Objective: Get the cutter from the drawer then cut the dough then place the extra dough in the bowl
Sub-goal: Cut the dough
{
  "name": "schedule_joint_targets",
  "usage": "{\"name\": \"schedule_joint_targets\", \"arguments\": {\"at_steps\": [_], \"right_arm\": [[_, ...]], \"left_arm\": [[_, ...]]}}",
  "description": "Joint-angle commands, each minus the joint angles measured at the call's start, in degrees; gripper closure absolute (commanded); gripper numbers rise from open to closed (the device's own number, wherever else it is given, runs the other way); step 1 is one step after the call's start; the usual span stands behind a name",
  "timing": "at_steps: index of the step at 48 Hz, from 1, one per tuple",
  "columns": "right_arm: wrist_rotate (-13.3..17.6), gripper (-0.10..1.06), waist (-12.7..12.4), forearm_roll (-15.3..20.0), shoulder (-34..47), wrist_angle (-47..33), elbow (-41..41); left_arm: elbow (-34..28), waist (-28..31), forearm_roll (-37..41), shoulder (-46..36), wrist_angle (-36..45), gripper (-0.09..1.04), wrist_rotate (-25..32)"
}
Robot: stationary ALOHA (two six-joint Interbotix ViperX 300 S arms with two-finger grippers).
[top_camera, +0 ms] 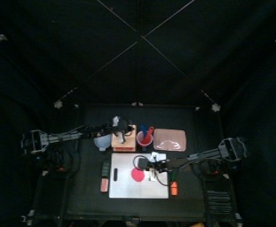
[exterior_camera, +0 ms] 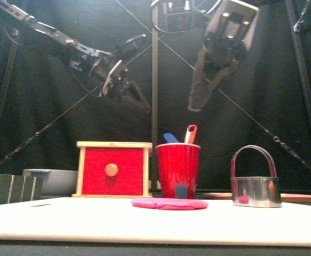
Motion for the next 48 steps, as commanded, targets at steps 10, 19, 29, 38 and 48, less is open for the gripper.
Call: {"name": "schedule_joint_targets", "arguments": {"at_steps": [10,19,29,38,48], "right_arm": [[-0.5,0.14,0.7,5.0,-3.7,0.2,7.5],[-1.0,0.14,0.8,3.4,-3.6,0.1,10.5],[-1.0,0.14,0.4,-0.8,-2.6,-1.6,11.6],[-1.0,0.15,0.4,-2.2,-1.2,-3.6,11.7],[-1.0,0.28,0.6,-0.8,-0.5,-3.9,11.1]], "left_arm": [[13.8,-16.9,-2.9,-7.0,-32.8,0.84,-0.8],[18.2,-24.2,-4.7,-7.7,-44.0,0.84,-1.8],[18.8,-25.8,-8.7,-6.8,-44.1,0.84,-3.7],[19.3,-25.9,-9.9,-5.7,-44.2,0.84,-4.8],[20.6,-25.9,-12.4,-4.7,-44.4,0.84,-5.8]]}}
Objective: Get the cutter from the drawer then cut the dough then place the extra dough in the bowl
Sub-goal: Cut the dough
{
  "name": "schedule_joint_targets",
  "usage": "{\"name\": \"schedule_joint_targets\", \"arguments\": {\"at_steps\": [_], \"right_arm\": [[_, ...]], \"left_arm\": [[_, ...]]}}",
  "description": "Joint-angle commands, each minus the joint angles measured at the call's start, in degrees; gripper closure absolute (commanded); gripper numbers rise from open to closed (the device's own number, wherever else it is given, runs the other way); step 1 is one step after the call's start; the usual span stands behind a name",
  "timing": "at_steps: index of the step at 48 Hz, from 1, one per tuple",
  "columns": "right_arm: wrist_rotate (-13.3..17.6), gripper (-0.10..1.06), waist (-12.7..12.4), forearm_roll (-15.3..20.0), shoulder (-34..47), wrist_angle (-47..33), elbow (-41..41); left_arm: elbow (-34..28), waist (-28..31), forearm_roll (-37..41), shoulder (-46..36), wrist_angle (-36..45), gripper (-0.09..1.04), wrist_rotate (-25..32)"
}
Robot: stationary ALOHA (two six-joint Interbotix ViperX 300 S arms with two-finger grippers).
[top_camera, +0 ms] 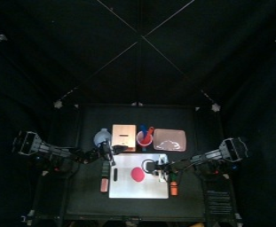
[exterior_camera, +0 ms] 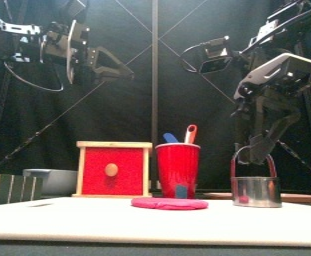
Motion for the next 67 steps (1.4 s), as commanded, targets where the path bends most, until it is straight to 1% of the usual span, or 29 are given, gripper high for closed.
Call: {"name": "schedule_joint_targets", "arguments": {"at_steps": [1,8,13,16,25,35,40,44,52,67], "right_arm": [[0.2,0.30,0.3,1.1,-0.7,-0.4,-1.2],[0.2,0.44,0.7,1.7,-0.6,-0.2,-3.2],[0.1,0.48,1.7,1.4,-0.1,-0.3,-6.4],[0.4,0.48,1.7,1.2,0.8,-0.2,-8.3],[0.6,0.48,1.6,3.0,5.8,1.9,-16.8],[0.1,0.48,1.1,1.7,11.7,5.2,-23.1],[0.1,0.48,1.1,0.1,13.5,6.4,-24.5],[0.2,0.48,1.1,-0.4,14.2,6.3,-25.2],[0.2,0.48,0.4,-0.4,14.9,6.2,-26.2],[0.1,0.48,-0.6,-0.7,15.5,6.2,-25.6]], "left_arm": [[-0.1,-0.1,-1.2,0.4,-0.5,0.84,-0.4],[0.9,-0.4,-2.9,0.7,-0.5,0.84,-0.9],[1.8,-0.6,-3.9,0.8,-0.5,0.84,-1.4],[2.4,-0.7,-4.4,0.8,-0.5,0.84,-1.6],[3.7,-0.7,-5.8,0.9,-0.5,0.84,-1.7],[4.7,-0.6,-6.0,1.0,-0.5,0.84,-1.7],[5.0,-0.6,-5.9,1.0,-0.5,0.84,-1.6],[5.3,-0.6,-5.9,1.1,-0.4,0.84,-1.6],[6.2,-0.6,-6.0,1.1,-0.4,0.84,-1.7],[6.4,-0.6,-6.0,1.1,-0.4,0.84,-1.7]]}}
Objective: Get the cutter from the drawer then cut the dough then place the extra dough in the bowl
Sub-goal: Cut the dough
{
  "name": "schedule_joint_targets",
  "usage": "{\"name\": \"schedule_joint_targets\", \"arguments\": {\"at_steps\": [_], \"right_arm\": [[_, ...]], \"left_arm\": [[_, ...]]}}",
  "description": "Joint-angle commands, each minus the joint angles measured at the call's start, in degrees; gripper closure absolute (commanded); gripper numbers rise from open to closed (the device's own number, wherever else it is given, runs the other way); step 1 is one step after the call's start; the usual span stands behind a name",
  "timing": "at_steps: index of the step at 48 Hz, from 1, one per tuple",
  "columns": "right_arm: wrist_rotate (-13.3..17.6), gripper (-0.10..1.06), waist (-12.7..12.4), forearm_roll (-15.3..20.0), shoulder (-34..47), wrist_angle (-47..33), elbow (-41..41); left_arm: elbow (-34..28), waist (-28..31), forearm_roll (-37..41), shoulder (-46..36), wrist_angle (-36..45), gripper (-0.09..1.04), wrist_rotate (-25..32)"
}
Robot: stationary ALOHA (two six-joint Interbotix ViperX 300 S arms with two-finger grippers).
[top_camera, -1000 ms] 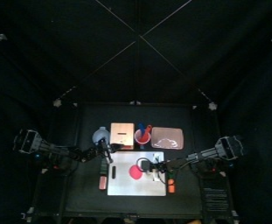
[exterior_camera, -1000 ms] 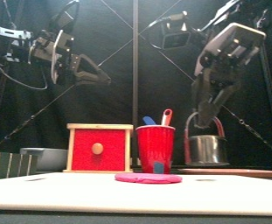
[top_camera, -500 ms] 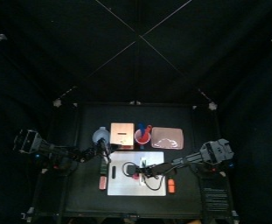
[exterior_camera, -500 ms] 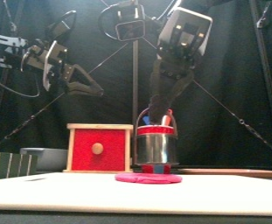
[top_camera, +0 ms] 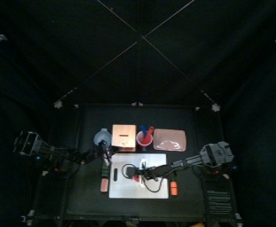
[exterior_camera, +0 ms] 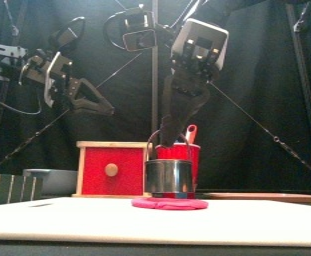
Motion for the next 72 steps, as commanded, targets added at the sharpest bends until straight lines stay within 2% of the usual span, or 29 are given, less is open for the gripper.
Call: {"name": "schedule_joint_targets", "arguments": {"at_steps": [1,31,38,49,57,65,69,72], "right_arm": [[0.0,0.48,-0.7,-0.2,-1.1,-0.4,-0.8],[0.8,0.48,-0.9,-0.2,0.2,-0.6,-0.1],[0.7,0.44,-1.0,0.3,-1.1,-1.1,-0.2],[0.8,0.23,-1.0,1.8,-5.2,-5.4,1.3],[0.8,0.11,-1.1,0.8,-8.9,-6.1,3.9],[1.0,0.10,-1.5,-1.6,-13.7,-8.6,8.6],[1.1,0.10,-2.0,-2.5,-17.1,-13.6,12.1],[1.1,0.10,-2.8,-3.3,-19.8,-20.3,16.0]], "left_arm": [[-0.5,0.0,0.1,-0.2,-0.4,0.84,0.0],[-0.7,0.0,-0.1,-0.2,0.0,0.84,-0.1],[-1.0,-0.2,0.6,-0.2,0.0,0.81,-0.1],[-1.6,-0.8,1.3,-0.2,0.1,0.63,-0.2],[-2.2,-0.9,1.4,-0.3,0.1,0.48,-0.2],[-3.8,-2.3,1.9,-0.1,0.1,0.36,-0.1],[-4.7,-3.4,3.0,0.6,0.1,0.32,-0.2],[-5.4,-4.6,4.3,1.8,0.1,0.27,-0.3]]}}
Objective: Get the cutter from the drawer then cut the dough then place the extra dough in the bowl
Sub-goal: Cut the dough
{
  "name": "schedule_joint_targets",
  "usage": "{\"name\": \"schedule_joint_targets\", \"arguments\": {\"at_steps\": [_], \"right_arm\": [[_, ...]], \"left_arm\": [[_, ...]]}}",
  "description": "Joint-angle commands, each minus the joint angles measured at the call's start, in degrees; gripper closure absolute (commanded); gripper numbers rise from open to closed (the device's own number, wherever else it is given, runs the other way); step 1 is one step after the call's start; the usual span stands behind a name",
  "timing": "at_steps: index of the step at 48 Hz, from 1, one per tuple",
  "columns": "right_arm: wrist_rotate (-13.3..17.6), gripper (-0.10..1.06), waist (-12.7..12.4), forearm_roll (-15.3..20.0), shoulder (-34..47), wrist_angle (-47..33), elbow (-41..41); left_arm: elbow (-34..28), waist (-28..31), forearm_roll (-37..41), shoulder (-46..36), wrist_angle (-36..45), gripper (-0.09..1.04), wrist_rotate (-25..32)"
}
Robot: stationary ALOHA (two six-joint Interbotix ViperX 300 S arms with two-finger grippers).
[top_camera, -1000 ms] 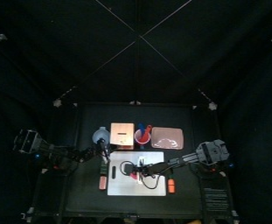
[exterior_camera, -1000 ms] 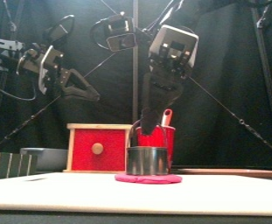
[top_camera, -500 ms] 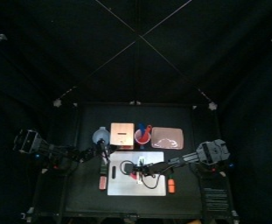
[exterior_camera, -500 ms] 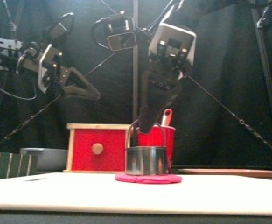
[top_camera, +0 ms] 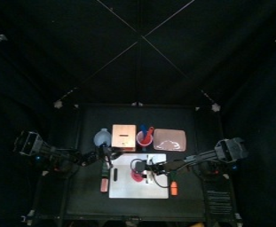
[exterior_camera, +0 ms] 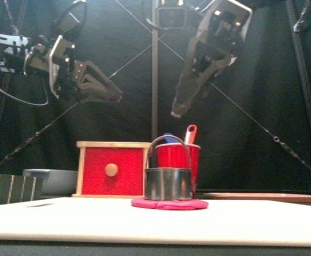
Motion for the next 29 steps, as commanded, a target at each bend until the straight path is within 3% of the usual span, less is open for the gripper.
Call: {"name": "schedule_joint_targets", "arguments": {"at_steps": [1,8,14,21,29], "right_arm": [[0.1,0.10,-1.6,-1.1,-6.2,-9.8,5.1],[-0.6,0.10,-5.4,-2.5,-10.2,-28.7,14.7],[-1.1,0.10,-8.6,-4.2,-10.6,-44.0,22.3],[-0.2,0.10,-10.4,-5.0,-7.6,-44.6,24.7],[-0.9,0.10,-8.4,-2.9,-5.7,-44.4,24.0]], "left_arm": [[-2.5,-1.9,2.2,1.6,-0.2,0.26,-0.2],[-4.1,-4.0,3.5,5.1,-0.2,0.15,-1.4],[-6.8,-4.7,3.4,8.9,-0.2,0.13,-3.9],[-9.9,-5.4,3.5,13.0,-0.2,0.13,-4.9],[-12.1,-5.8,3.8,15.8,-0.2,0.14,-4.8]]}}
